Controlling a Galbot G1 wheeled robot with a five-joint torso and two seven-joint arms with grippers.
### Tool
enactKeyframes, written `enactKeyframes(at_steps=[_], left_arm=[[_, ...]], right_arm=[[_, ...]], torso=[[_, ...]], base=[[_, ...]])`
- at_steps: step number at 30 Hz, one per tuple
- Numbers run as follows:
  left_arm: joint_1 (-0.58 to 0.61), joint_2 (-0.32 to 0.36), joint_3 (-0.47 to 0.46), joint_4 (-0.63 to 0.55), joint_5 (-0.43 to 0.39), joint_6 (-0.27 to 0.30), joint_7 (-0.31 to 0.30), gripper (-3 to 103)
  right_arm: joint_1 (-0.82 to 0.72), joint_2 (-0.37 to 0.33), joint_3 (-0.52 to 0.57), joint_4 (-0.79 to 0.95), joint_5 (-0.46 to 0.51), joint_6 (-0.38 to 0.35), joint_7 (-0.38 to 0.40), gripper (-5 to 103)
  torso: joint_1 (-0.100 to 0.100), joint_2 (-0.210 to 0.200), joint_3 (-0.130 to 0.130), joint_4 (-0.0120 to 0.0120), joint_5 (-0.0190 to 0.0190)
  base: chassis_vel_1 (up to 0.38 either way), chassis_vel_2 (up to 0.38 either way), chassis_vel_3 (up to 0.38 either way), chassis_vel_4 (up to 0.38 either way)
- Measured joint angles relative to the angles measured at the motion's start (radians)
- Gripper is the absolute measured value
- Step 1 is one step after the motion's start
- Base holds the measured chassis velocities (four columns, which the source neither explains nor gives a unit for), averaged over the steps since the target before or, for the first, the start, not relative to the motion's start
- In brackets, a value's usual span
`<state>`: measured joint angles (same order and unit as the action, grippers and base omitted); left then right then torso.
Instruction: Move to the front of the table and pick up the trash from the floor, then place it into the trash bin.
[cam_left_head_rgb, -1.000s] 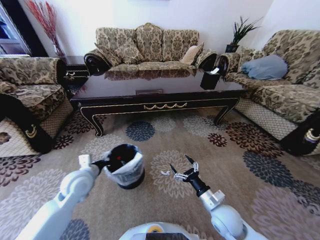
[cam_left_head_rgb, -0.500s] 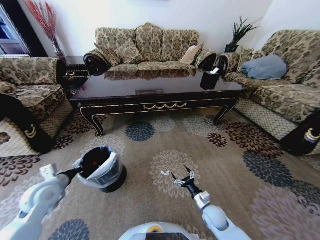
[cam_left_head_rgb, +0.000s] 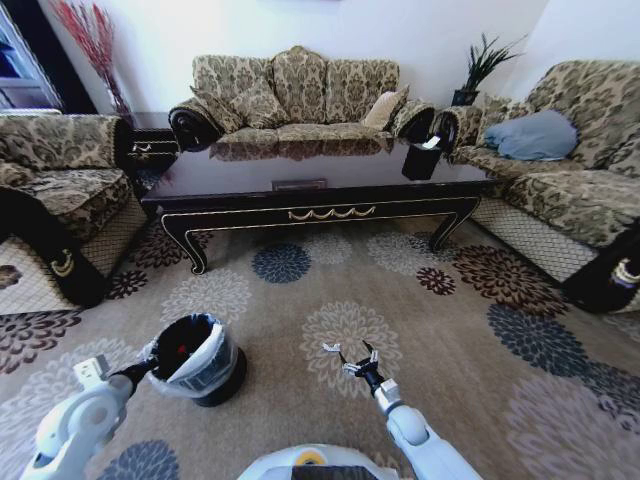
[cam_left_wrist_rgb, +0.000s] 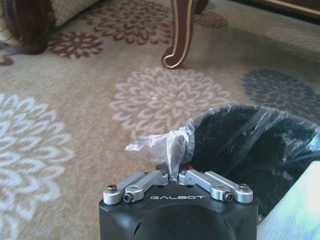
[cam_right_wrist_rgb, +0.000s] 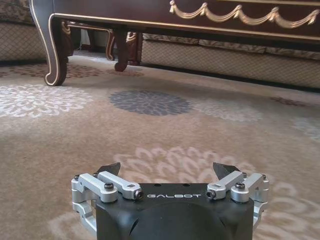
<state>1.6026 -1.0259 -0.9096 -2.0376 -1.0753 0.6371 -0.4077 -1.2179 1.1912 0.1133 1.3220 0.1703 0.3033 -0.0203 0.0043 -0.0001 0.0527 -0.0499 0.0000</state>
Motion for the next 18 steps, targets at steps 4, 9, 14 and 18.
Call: enactKeyframes(at_steps=[4, 9, 14, 18], left_arm=[[-0.012, 0.023, 0.027, -0.018, 0.001, 0.004, -0.009, 4], [-0.013, 0.021, 0.04, -0.052, -0.004, 0.019, -0.025, 4], [0.007, 0.022, 0.029, -0.08, -0.016, 0.025, -0.03, 4], [0.017, 0.02, 0.022, -0.103, -0.024, 0.03, -0.036, 4]], right_arm=[[0.064, 0.021, -0.036, -0.061, -0.005, 0.003, -0.01, 100], [0.13, 0.056, -0.066, -0.157, 0.012, 0.008, -0.024, 100], [0.158, 0.072, -0.077, -0.236, 0.063, 0.009, -0.04, 100], [0.173, 0.079, -0.073, -0.278, 0.071, 0.018, -0.049, 100]], torso=[[0.0, 0.0, 0.0, -0.0004, -0.0001], [0.0, 0.0, 0.0, 0.0002, 0.0], [0.0, 0.0, 0.0, -0.0001, -0.0001], [0.0, 0.0, 0.0, 0.0001, 0.0]], base=[[0.0, 0.0, 0.0, 0.0], [0.0, 0.0, 0.0, 0.0], [0.0, 0.0, 0.0, 0.0], [0.0, 0.0, 0.0, 0.0]])
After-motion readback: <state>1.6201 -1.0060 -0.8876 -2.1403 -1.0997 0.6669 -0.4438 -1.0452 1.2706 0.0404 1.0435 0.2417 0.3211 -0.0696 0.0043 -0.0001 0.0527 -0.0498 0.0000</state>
